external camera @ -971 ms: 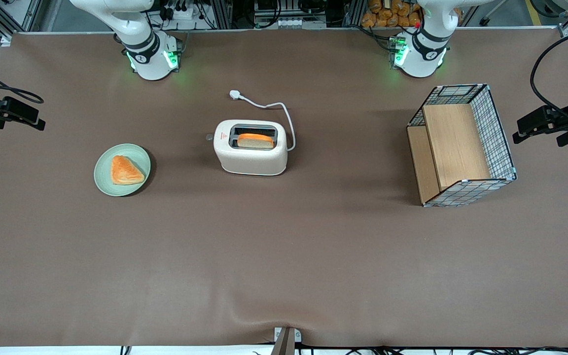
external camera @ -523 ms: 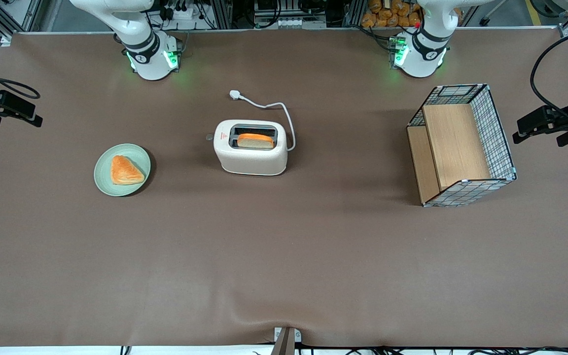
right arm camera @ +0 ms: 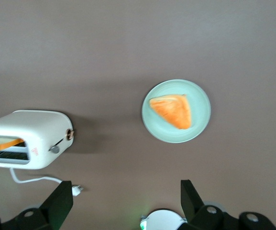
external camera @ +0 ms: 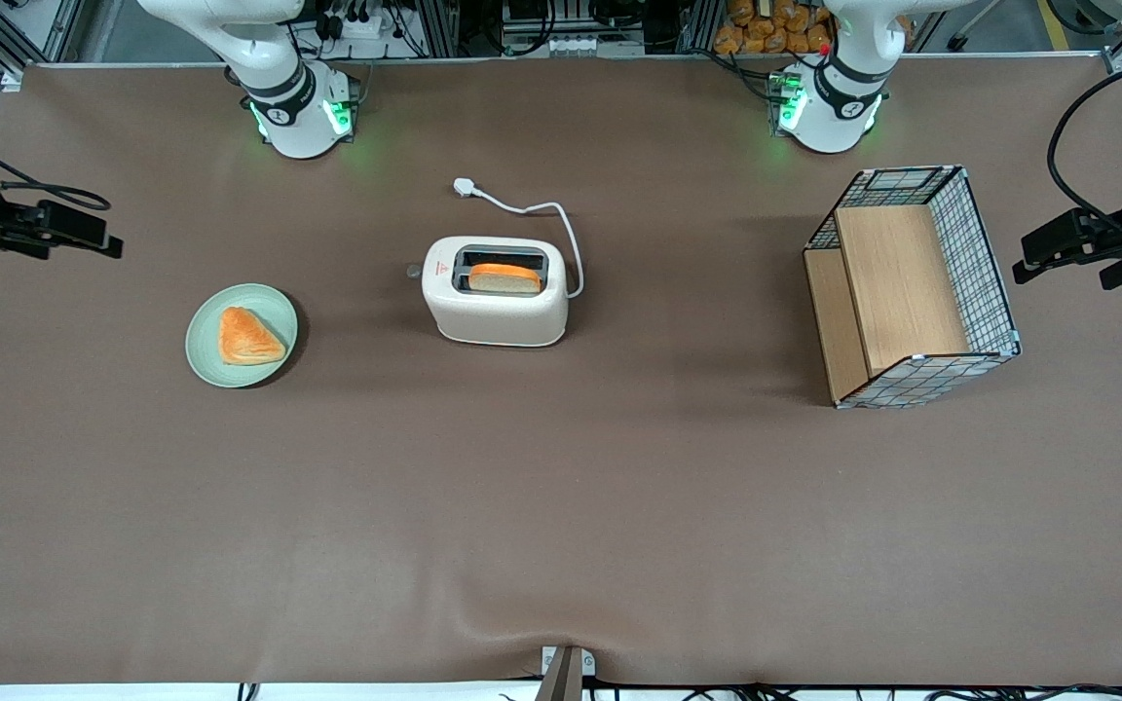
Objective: Press toaster button with right arm
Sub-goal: 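Swing the right gripper over the plate toward the toaster's side lever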
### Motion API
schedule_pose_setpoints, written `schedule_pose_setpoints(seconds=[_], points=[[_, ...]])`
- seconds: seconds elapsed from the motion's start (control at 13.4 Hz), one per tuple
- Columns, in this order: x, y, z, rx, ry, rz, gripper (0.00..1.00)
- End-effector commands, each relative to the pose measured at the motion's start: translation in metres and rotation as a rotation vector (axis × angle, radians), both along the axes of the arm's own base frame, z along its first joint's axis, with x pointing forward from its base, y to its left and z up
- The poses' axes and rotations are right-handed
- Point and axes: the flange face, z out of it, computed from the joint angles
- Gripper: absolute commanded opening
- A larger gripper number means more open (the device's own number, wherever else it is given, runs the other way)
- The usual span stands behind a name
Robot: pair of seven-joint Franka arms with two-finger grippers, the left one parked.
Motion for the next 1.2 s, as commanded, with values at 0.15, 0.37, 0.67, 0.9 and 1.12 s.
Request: schedule_pose_setpoints(seconds=[0.15,0.37,0.67,0.9,1.12], points=[[0.002,0.022,-0.031,0.067,0.085,0.004,1.0],[0.004,0.04,-0.066,0.184,0.163,0.001,1.0],[-0.012,0.115,-0.111,0.267,0.277,0.09,1.0],[-0.028,0.169,-0.123,0.239,0.322,0.155,1.0],[-0.039,0.167,-0.131,0.236,0.38,0.163,1.0]])
